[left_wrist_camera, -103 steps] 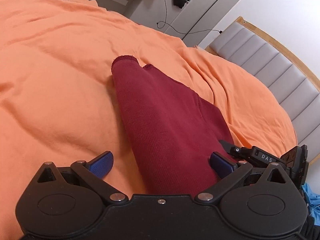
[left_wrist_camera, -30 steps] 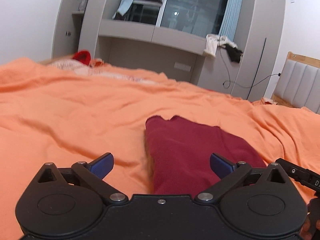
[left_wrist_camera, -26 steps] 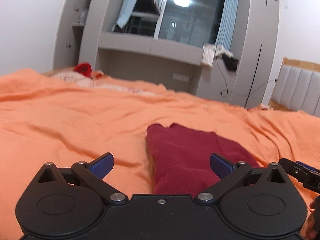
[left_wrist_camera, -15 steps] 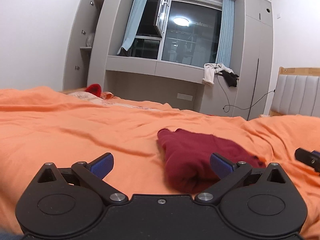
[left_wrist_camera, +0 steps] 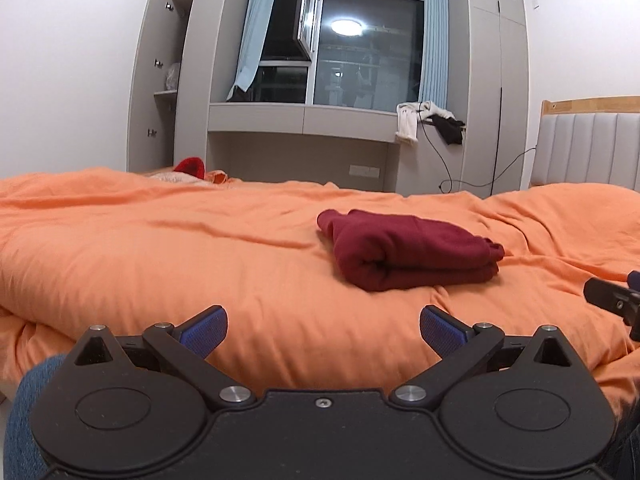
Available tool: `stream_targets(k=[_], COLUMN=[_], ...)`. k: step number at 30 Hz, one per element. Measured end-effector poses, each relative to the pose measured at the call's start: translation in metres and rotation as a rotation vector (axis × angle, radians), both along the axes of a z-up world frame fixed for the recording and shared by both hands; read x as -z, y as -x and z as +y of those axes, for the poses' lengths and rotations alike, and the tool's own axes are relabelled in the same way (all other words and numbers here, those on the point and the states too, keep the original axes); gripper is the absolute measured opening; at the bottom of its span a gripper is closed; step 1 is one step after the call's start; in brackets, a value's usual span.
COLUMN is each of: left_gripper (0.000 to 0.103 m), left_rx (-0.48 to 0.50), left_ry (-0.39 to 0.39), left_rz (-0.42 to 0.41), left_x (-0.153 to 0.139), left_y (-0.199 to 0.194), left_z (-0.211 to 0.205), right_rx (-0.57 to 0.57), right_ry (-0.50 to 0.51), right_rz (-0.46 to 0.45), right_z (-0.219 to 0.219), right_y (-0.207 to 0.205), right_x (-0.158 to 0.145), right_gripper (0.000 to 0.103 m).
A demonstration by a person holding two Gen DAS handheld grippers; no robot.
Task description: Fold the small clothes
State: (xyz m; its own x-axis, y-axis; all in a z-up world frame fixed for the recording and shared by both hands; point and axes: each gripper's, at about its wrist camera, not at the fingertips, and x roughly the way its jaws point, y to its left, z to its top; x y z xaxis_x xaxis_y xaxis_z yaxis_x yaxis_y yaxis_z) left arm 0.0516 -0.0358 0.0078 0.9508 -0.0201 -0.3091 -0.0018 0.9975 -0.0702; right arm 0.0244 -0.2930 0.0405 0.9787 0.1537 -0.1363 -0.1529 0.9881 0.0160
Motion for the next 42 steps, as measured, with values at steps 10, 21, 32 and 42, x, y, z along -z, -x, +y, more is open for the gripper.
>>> stream_targets(k=[10,21,32,42], left_gripper=[0.102,0.102,0.102,0.102], left_rx=[-0.003,-0.004,-0.004,0.006], left_ry=[0.003,0.0,0.0,0.0], left_rz=[-0.004,-0.003,-0.002,0.002], left_x=[0.0002,-0.0002,-0.0002,0.0005], left_y=[-0.0016,-0.0041,-0.0041,-0.0049], left_z=[0.0006,-0.0009,-0.0011,-0.0009], right_rx=[0.028,0.025,0.023,0.023], right_ry=[-0.012,0.004,0.012,0.015], right_rz=[0.014,0.019,0.023,0.024], right_z=[-0.0062,-0.0048,-0.0044,-0.0045], right_y=[0.0005,-0.0003,-0.0016,-0.0023], right_x=[0.0025,0.0043,0.0055,0.0059], right_gripper=[0.103,0.103,0.103,0.103])
